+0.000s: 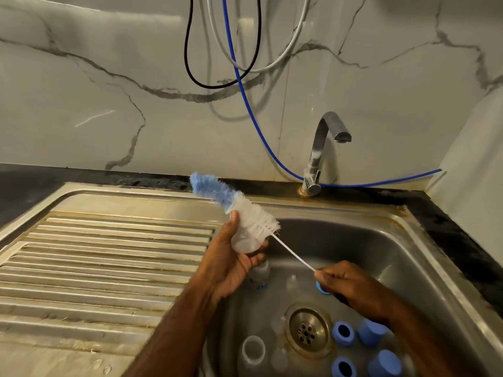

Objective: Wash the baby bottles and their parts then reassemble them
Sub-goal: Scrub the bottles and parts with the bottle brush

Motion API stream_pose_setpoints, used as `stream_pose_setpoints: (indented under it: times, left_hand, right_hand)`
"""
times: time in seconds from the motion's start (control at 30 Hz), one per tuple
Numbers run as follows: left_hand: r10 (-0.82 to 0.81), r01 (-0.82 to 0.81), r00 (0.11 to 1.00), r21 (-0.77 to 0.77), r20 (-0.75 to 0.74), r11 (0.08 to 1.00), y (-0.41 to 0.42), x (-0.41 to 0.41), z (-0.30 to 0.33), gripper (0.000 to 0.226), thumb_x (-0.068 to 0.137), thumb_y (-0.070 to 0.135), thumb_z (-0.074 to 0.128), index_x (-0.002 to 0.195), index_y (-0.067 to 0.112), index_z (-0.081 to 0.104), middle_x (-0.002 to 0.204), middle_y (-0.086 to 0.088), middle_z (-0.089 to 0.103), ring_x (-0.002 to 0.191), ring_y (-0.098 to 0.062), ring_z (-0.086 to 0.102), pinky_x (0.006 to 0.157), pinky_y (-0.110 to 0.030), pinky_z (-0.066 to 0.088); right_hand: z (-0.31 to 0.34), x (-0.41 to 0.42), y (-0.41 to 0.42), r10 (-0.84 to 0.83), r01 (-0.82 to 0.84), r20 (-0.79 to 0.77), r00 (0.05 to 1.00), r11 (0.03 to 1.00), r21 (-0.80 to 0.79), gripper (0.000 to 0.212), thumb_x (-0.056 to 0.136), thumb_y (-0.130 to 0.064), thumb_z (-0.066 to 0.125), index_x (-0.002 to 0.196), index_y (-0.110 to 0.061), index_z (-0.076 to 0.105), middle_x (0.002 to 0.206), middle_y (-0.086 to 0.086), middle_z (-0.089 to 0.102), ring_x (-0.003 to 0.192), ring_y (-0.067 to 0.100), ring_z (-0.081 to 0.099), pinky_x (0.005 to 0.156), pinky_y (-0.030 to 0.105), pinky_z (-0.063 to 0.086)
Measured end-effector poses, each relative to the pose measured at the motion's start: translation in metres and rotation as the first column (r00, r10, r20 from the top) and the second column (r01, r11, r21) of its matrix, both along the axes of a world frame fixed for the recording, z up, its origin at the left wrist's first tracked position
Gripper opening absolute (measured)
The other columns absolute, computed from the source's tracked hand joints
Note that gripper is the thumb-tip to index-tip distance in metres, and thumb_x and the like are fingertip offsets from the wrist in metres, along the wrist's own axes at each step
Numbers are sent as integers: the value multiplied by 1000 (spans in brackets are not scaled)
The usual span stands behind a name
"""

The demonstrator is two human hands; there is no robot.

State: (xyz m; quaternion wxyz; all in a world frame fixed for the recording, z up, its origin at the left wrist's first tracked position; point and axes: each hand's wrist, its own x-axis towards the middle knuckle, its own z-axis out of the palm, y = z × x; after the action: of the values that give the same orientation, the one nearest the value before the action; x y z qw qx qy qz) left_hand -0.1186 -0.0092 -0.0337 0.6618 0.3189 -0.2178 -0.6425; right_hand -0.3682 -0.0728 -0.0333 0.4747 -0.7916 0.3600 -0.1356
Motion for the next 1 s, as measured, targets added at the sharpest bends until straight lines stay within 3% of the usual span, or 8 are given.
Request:
stream_pose_setpoints:
  times: [0.07,0.23,0.37,0.5,0.57,0.7,0.87,1.0]
  left_hand:
    - [-29,28,999,-4,-25,1000,1,2,0,65,99,59,36,142,12,51,120,-23,66,81,-27,68,57,-33,56]
    - [-47,44,998,73,47,996,2,-7,-3,56,101,48,34,138,9,52,101,-21,68,78,-27,66,61,-35,48]
    - [40,-43,998,55,52,998,1,-2,2,49,87,40,49,126,12,61,110,-18,72,87,-29,69,68,-39,51]
    - [69,-77,995,106,78,991,0,-7,4,48,85,41,61,127,17,60,127,-21,62,99,-32,64,72,-44,59]
    - [70,-75,996,129,47,989,-1,-11,4,49,85,42,66,127,18,61,124,-20,60,98,-32,64,69,-43,60]
    - [37,-29,993,65,-111,997,1,-2,4,56,88,33,60,138,8,54,119,-23,68,88,-32,69,71,-39,60]
    - [-55,56,998,70,-5,996,-1,-9,0,60,97,56,48,136,11,54,98,-19,68,75,-25,66,58,-34,53]
    - [25,-24,999,26,-31,999,0,3,-4,54,99,46,37,133,9,56,110,-21,68,87,-30,67,65,-38,51]
  right_hand:
    - [1,-7,-1,-2,2,-2,1000,1000,32,45,95,-49,46,55,-27,50,51,-9,42,49,6,38,54,20,36]
    - [-9,10,-1,-185,163,-53,981,943,-291,47,104,-37,44,67,-9,54,57,-1,48,54,9,44,59,41,43]
    - [-1,-6,-3,11,-16,-60,998,996,-86,47,98,-50,44,58,-27,54,55,-7,49,53,6,43,57,26,40]
    - [-6,-3,-4,-156,136,-59,986,957,-256,49,102,-42,46,66,-10,56,61,8,54,56,18,49,64,44,48]
    - [-8,9,0,-140,127,-30,990,952,-279,47,103,-40,46,63,-18,55,57,2,51,54,9,46,61,41,45]
    - [-1,0,-1,24,-24,-12,1000,999,-35,51,99,-54,44,55,-31,53,53,-8,47,52,5,42,57,22,39]
    - [-9,9,-1,-154,147,-10,988,957,-248,46,103,-38,45,62,-18,53,56,-1,47,53,10,43,59,41,41]
    - [-5,0,-4,17,-24,-61,998,991,-129,49,105,-37,45,57,-28,53,53,-8,48,52,5,43,57,24,39]
